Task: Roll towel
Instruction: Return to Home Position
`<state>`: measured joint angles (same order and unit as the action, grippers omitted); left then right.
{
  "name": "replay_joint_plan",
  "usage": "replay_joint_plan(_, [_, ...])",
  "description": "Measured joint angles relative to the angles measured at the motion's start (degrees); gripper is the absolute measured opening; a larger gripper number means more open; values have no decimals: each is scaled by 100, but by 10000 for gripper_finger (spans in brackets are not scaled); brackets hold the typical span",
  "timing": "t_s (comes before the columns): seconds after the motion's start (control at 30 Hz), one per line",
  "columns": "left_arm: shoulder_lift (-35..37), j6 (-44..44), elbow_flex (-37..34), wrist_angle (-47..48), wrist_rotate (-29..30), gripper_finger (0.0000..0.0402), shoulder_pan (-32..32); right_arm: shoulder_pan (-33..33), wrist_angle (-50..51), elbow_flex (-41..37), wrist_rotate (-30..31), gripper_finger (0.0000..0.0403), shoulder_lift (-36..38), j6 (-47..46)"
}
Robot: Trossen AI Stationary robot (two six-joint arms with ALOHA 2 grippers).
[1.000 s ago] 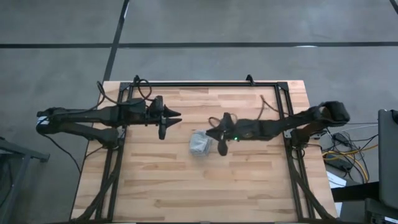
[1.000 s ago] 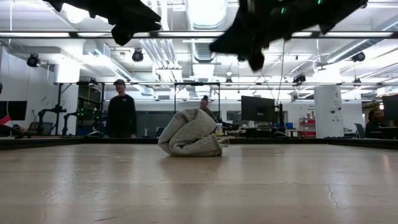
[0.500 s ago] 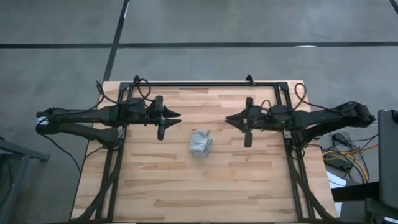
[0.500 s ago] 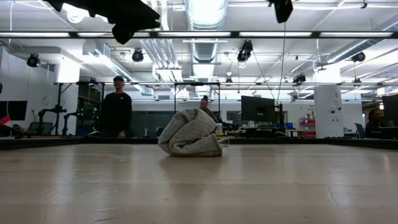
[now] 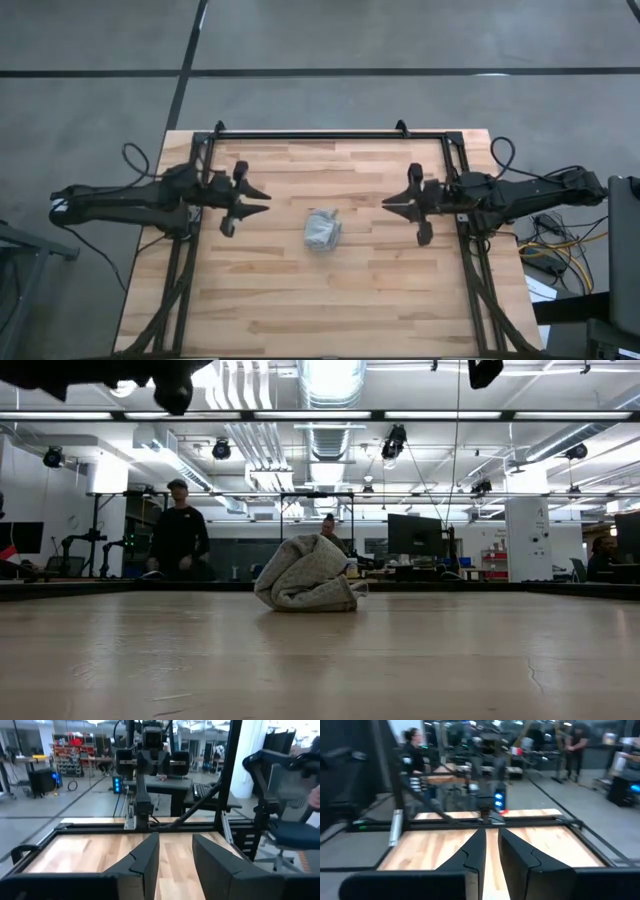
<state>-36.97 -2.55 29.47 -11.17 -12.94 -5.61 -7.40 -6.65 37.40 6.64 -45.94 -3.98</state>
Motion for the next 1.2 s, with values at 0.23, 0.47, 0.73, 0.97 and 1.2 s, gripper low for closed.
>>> replay_joint_plan(0.23, [949,-44,-1124,-661,16,122,-2,2,-504,-559,-217,50,605,126])
replay_joint_plan(0.47, [1693,-352,-1851,-830,28,122,0,2,-598,-1267,-215,50,1307,-119])
replay_joint_plan(0.73, [2429,-352,-2408,-854,39,122,2,2,-617,-2077,-6,50,2394,-451])
replay_joint_plan(0.97, [3039,-395,-2877,-840,41,122,2,2,-1014,-2848,265,50,3489,-378])
replay_joint_plan(1.2, [3413,-487,-2897,-484,96,122,2,4,-1036,-3345,467,50,4409,-401])
